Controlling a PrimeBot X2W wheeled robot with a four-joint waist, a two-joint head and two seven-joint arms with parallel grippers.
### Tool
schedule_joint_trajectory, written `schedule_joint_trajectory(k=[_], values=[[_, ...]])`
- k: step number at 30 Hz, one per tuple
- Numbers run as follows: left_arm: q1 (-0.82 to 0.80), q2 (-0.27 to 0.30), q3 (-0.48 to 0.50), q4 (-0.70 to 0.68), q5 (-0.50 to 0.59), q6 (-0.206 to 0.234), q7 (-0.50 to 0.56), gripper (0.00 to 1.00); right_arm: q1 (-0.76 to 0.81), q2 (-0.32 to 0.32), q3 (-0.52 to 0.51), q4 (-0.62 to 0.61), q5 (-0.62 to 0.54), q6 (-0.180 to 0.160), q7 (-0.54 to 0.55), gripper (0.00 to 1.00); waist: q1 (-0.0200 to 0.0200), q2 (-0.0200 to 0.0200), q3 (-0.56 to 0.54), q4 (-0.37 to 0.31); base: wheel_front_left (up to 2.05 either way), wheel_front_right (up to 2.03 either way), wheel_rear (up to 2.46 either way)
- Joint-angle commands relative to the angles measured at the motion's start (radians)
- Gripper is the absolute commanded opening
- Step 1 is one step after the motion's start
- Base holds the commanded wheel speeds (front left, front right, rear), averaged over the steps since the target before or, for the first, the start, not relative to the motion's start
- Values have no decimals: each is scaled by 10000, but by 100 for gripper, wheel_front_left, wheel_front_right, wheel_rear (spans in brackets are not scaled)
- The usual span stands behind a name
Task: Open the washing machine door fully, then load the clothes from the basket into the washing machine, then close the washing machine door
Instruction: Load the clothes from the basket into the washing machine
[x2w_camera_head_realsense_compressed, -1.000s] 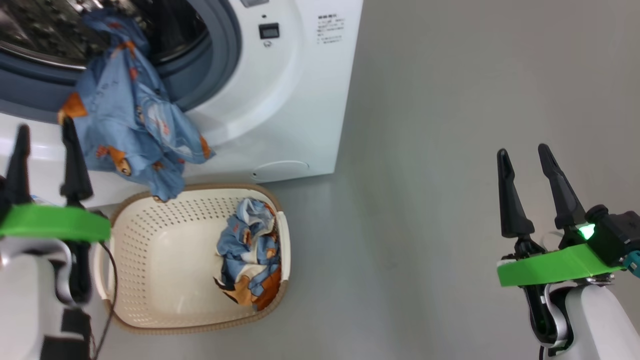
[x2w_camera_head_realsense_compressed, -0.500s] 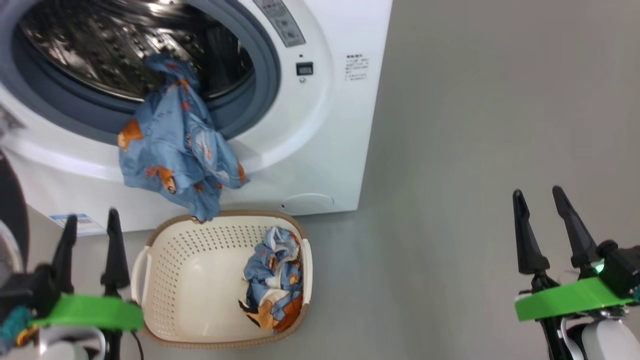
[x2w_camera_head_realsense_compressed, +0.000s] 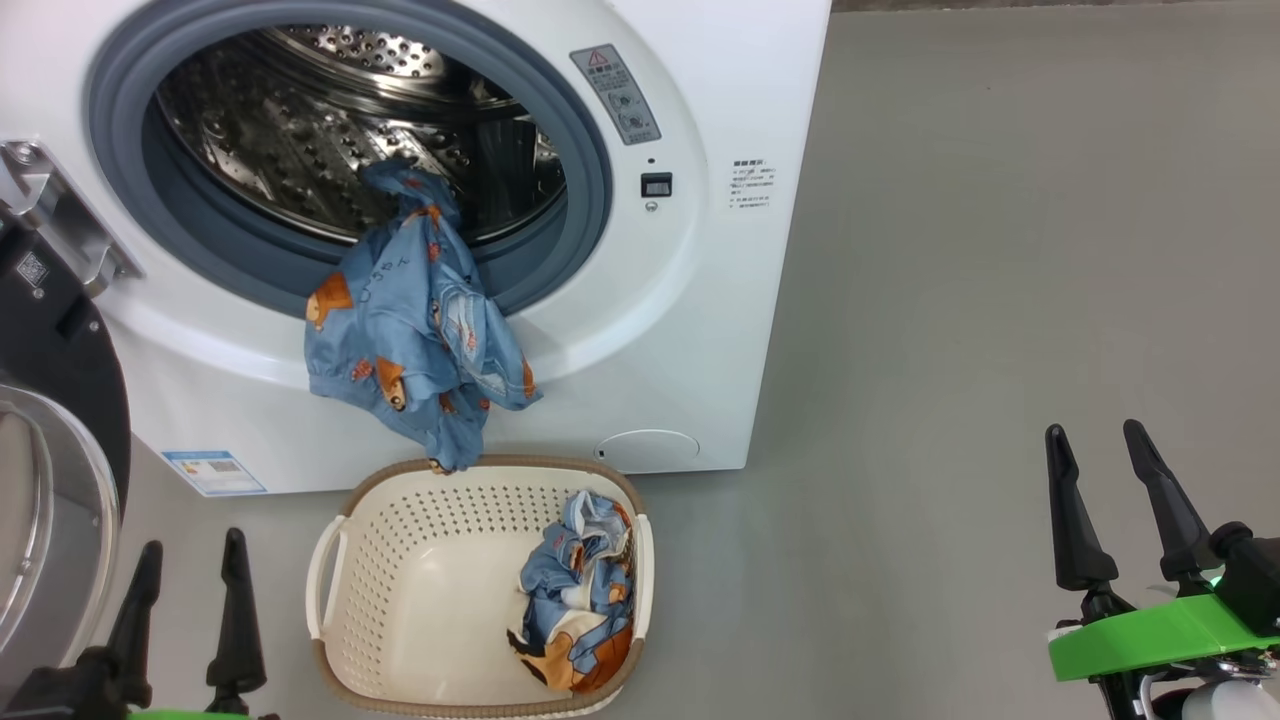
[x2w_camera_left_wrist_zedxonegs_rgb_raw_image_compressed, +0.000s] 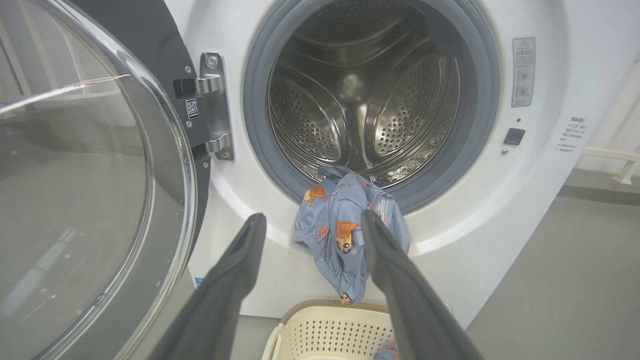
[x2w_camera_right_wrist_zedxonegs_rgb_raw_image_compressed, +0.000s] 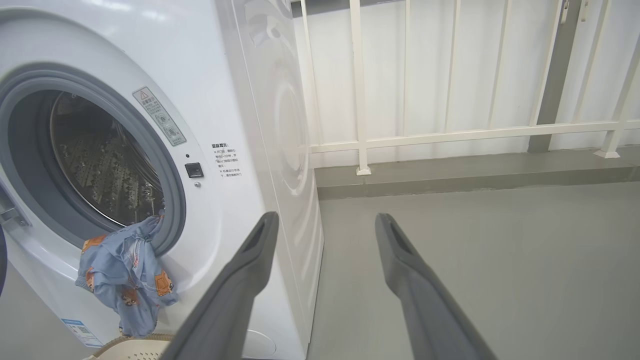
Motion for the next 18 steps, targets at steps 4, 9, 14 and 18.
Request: schedule_joint_trajectory(k=[4, 9, 14, 18], values=[[27, 182, 475, -509, 79, 6, -62, 100, 39, -141, 127, -292, 14, 56, -78, 100, 1, 0, 42, 14, 0, 0, 0], [49, 138, 598, -592, 94, 6, -63, 100, 23, -107, 124, -315, -8, 56, -78, 100, 1, 0, 93, -15, 0, 0, 0], [42, 123, 595, -609, 62, 6, -63, 100, -23, -63, 120, -346, -29, 56, -78, 100, 1, 0, 186, -85, 0, 0, 0], [-18, 170, 543, -577, 3, 6, -63, 100, -76, -23, 110, -391, -43, 56, -78, 100, 1, 0, 318, -135, 0, 0, 0]])
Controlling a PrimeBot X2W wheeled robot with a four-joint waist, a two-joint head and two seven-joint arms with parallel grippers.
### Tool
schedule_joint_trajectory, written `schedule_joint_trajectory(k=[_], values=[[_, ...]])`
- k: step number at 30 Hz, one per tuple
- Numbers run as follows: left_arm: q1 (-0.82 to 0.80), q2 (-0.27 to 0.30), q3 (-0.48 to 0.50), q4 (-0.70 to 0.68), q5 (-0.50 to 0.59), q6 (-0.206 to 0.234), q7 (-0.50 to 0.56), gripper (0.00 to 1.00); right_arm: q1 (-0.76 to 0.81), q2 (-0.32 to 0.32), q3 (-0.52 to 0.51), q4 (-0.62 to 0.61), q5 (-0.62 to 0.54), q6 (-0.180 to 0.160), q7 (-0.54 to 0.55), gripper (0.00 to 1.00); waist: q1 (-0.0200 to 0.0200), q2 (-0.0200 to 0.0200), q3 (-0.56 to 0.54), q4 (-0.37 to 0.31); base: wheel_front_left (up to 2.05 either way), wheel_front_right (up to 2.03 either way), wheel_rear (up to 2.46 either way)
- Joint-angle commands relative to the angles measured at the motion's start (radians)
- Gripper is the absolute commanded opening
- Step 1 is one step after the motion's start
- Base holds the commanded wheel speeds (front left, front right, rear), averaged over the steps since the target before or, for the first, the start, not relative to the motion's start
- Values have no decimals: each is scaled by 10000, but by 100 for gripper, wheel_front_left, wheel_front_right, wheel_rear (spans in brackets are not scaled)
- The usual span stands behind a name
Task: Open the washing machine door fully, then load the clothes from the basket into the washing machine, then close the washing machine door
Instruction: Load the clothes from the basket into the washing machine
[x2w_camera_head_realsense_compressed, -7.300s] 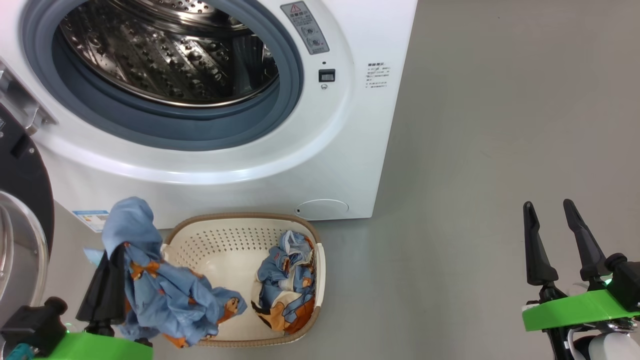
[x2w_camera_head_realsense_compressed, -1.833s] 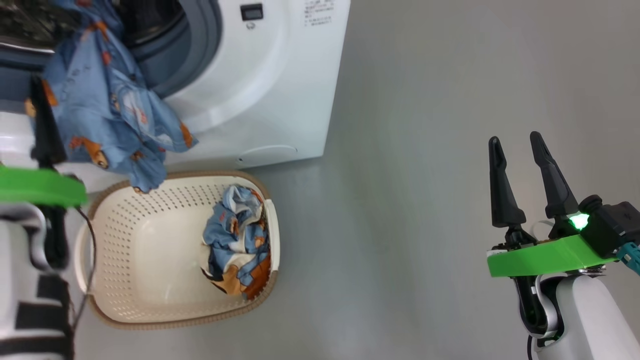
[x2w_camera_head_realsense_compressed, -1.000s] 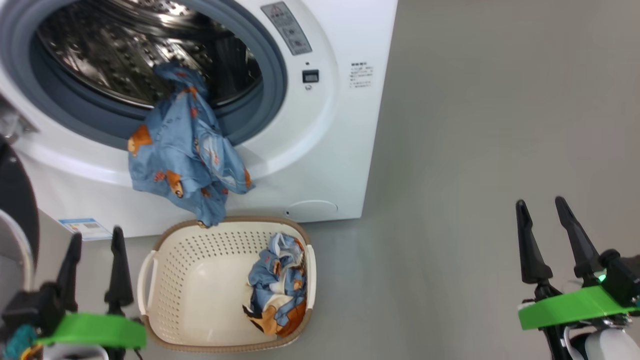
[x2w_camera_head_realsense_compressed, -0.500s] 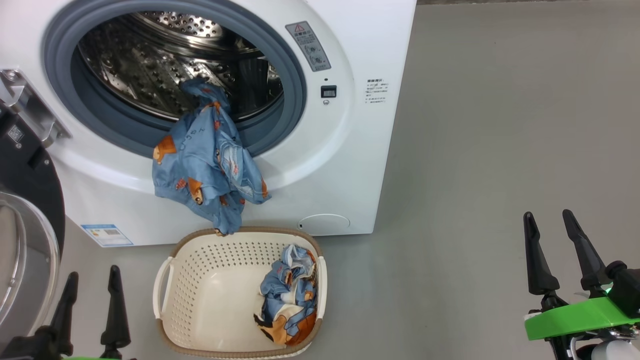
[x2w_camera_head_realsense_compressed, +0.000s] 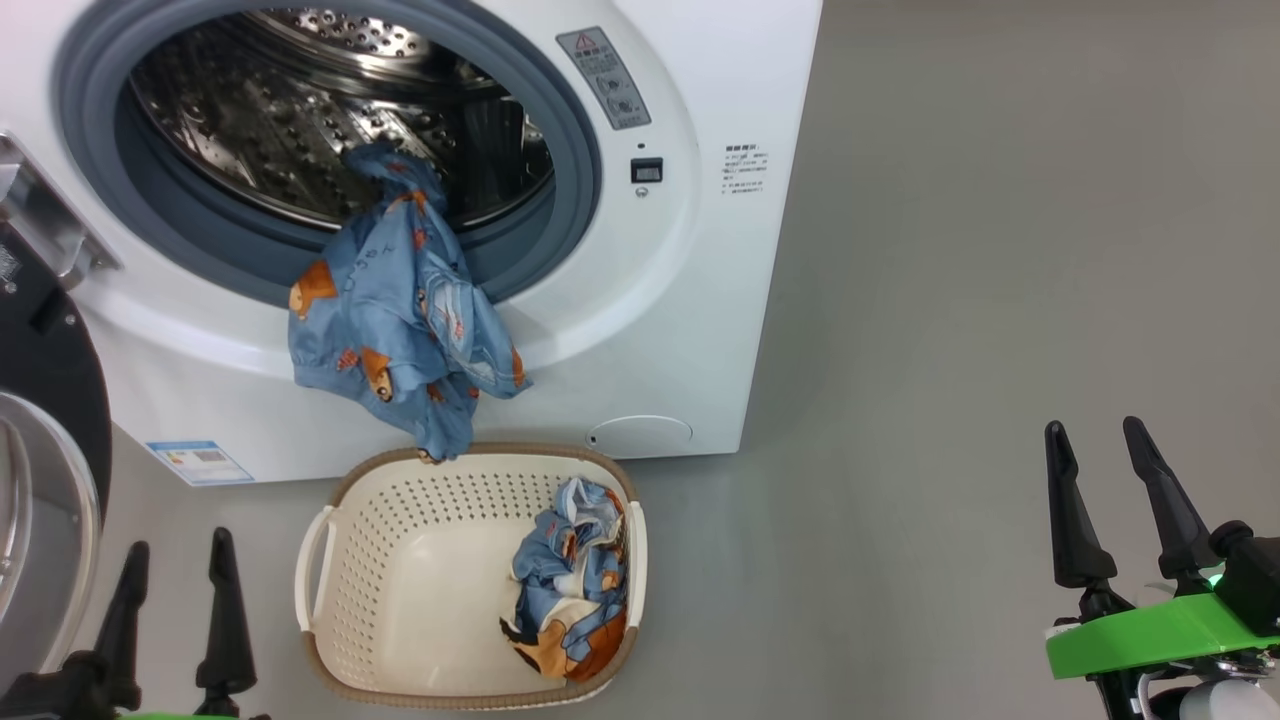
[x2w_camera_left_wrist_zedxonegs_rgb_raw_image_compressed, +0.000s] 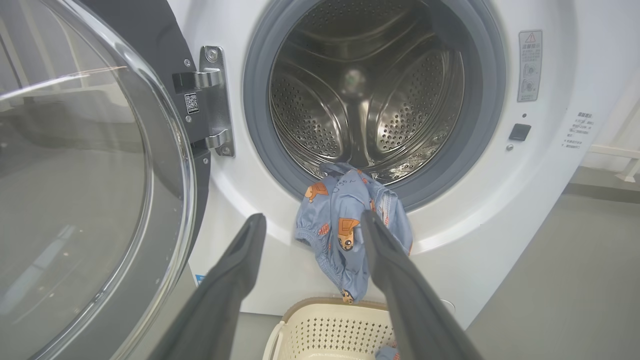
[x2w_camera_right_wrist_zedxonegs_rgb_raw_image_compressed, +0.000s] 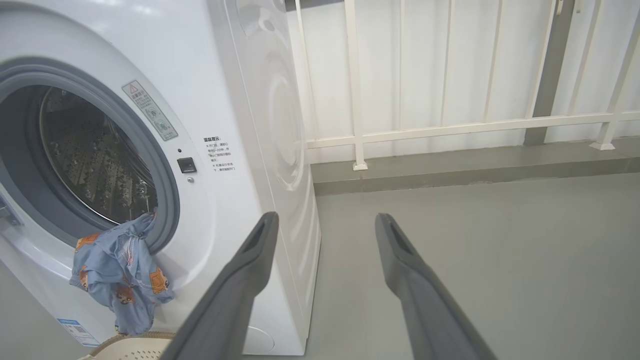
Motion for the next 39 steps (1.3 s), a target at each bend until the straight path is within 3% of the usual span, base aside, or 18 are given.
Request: schedule_joint_trajectory(k=[1, 12, 26, 33, 39], values=[[-192, 220, 255, -253, -27, 6, -63, 100, -95, -87, 144, -304, -50, 56, -78, 100, 0, 0, 135, -43, 0, 0, 0], [-1001, 540, -532, 732, -863, 6, -63, 100, -574, 199, 236, -467, -210, 56, -78, 100, 0, 0, 1236, -166, 0, 0, 0], [-4030, 1595, -2752, 3179, -2601, 6, -63, 100, -1955, 507, 624, -685, -601, 56, -78, 100, 0, 0, 3690, -598, 0, 0, 0], [-5271, 2171, -3987, 4054, -4378, 6, -63, 100, -2413, 617, 754, -809, -730, 56, -78, 100, 0, 0, 4626, -876, 0, 0, 0], [-6219, 2859, -4896, 4531, -5213, 6, -63, 100, -2772, 678, 979, -905, -800, 56, -78, 100, 0, 0, 5333, -1142, 0, 0, 0]])
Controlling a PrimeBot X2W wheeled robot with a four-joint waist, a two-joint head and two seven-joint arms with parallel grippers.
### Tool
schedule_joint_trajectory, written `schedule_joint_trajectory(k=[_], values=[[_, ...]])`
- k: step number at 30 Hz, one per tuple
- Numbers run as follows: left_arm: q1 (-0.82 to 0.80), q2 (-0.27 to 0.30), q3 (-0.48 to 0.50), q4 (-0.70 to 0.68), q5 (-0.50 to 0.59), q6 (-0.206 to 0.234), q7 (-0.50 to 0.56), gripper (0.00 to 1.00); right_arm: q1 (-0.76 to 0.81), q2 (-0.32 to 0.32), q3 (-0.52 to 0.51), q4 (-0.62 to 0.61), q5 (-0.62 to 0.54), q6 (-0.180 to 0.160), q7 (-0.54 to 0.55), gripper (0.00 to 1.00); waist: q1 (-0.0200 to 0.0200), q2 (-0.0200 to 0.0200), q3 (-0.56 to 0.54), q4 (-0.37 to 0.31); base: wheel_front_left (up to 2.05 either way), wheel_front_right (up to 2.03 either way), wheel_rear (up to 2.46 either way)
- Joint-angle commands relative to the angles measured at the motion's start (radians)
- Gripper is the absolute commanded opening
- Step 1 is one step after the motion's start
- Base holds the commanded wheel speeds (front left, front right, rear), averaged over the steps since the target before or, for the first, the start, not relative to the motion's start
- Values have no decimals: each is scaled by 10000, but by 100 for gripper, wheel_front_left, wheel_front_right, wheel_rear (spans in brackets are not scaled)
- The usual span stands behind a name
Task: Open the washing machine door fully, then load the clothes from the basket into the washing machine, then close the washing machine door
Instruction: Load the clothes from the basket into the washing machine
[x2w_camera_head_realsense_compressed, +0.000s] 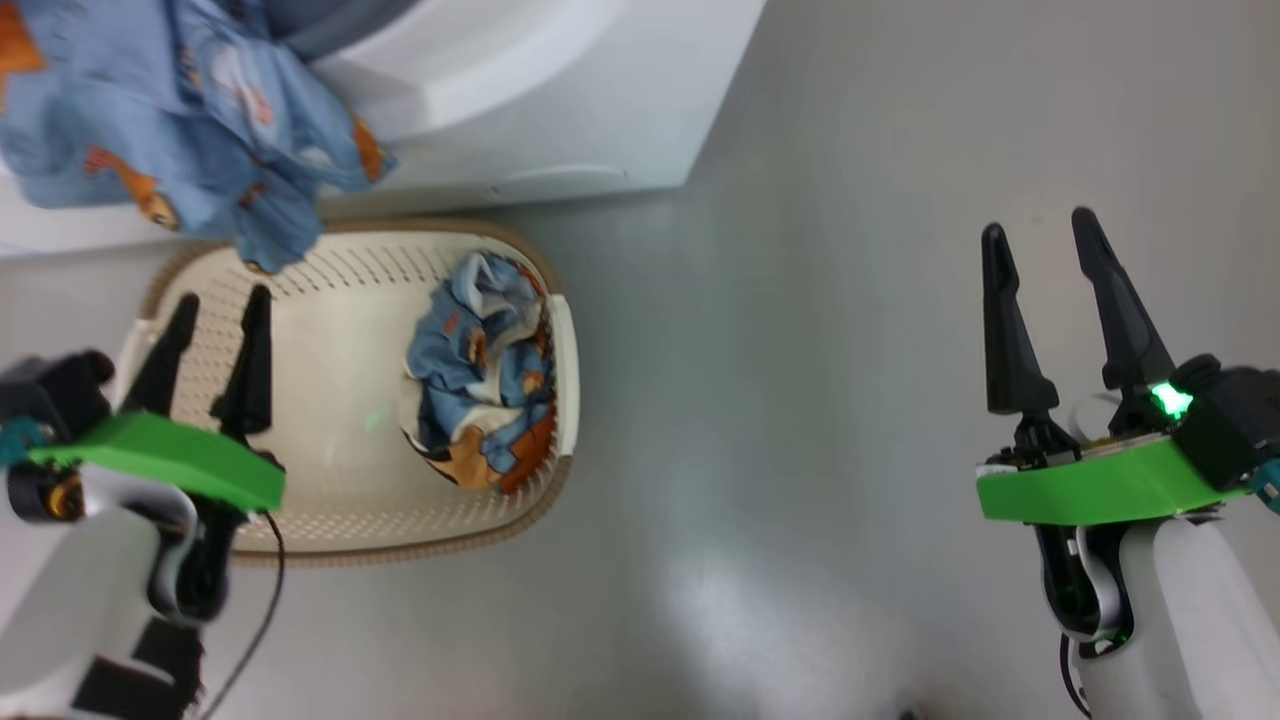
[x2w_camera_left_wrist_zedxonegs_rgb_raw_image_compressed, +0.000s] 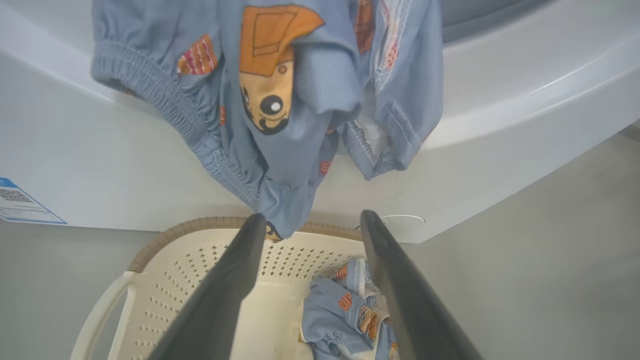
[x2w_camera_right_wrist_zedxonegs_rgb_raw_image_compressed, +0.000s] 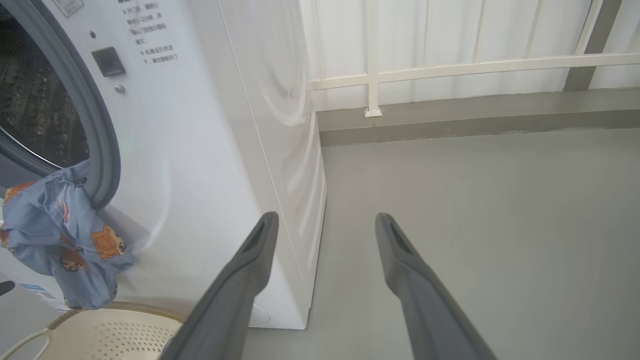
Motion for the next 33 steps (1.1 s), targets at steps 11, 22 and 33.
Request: schedule_joint_trajectory(k=[11, 22, 33], values=[[-1655, 1096, -82, 444, -1159, 6, -65, 100, -344, 67, 463, -542, -124, 56, -78, 100, -1, 0, 1407, -607, 0, 0, 0], [-1925, 1480, -31, -1198, -1751, 6, -65, 100, -429, 69, 499, -645, -36, 56, -78, 100, -1, 0, 1637, -641, 0, 0, 0], [-1942, 1665, -501, -2547, -1883, 6, -65, 100, -649, 69, 633, -610, 36, 56, -78, 100, -1, 0, 1739, -594, 0, 0, 0]])
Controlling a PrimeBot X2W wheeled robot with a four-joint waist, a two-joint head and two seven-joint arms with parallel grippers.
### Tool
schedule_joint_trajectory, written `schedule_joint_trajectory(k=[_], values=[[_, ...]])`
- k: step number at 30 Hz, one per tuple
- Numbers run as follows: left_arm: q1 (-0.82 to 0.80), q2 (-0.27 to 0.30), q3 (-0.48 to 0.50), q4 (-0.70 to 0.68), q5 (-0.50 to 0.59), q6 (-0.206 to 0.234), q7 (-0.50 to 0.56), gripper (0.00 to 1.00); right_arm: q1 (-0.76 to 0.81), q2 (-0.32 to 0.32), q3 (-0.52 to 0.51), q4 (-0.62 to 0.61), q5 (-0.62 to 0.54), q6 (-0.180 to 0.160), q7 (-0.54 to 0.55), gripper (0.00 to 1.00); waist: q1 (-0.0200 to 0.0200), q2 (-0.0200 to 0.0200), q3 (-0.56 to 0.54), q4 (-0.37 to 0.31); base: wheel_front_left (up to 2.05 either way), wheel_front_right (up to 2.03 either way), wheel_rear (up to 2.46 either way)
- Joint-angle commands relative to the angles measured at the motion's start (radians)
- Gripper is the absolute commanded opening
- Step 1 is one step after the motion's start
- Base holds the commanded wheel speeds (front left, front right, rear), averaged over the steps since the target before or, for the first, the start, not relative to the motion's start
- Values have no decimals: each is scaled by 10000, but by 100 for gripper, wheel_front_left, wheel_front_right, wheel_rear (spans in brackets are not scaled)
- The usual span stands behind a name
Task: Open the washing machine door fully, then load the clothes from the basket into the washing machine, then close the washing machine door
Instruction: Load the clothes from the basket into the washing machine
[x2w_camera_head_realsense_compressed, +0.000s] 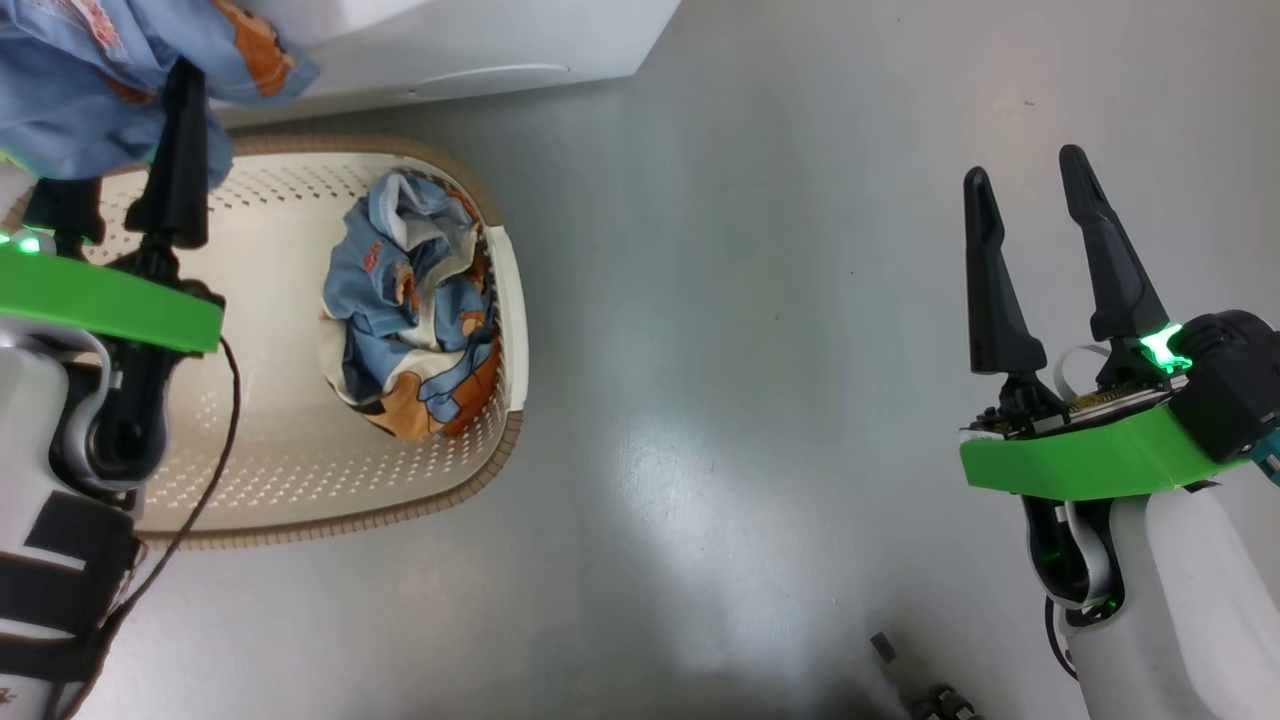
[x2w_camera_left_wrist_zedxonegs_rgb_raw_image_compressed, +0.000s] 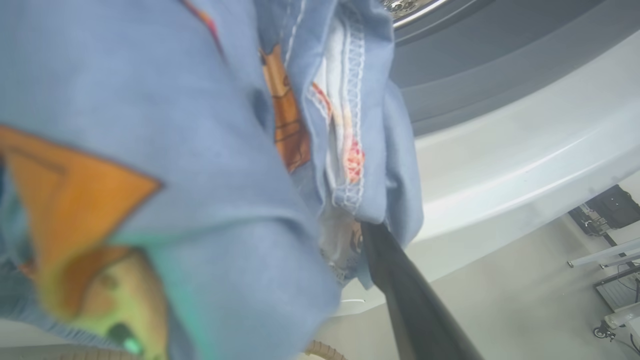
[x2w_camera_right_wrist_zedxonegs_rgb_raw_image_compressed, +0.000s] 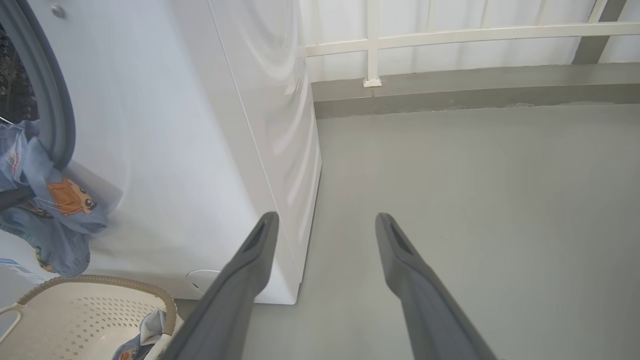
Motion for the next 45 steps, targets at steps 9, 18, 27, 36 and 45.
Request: schedule_joint_trajectory(k=[9, 18, 27, 36, 45], values=[[-235, 511, 414, -476, -31, 6, -63, 0, 8, 47, 269, -261, 124, 56, -78, 100, 0, -1, -46, -131, 0, 0, 0], [-12, 427, 855, -834, 3, 6, -63, 0, 58, 47, 122, -264, 192, 56, -78, 100, 0, -1, -214, -11, 0, 0, 0], [587, 296, 1523, -1519, 839, 6, -63, 0, 78, 47, 82, -202, 194, 56, -78, 100, 0, -1, -523, 328, 0, 0, 0], [-12, 657, 2003, -1500, 1821, 6, -63, 0, 62, 47, 186, -110, 293, 56, -78, 100, 0, -1, -688, 516, 0, 0, 0], [-1686, 1024, 1619, -698, 2390, 6, -63, 0, 76, 47, 269, -76, 485, 56, -78, 100, 0, -1, -677, 341, 0, 0, 0]])
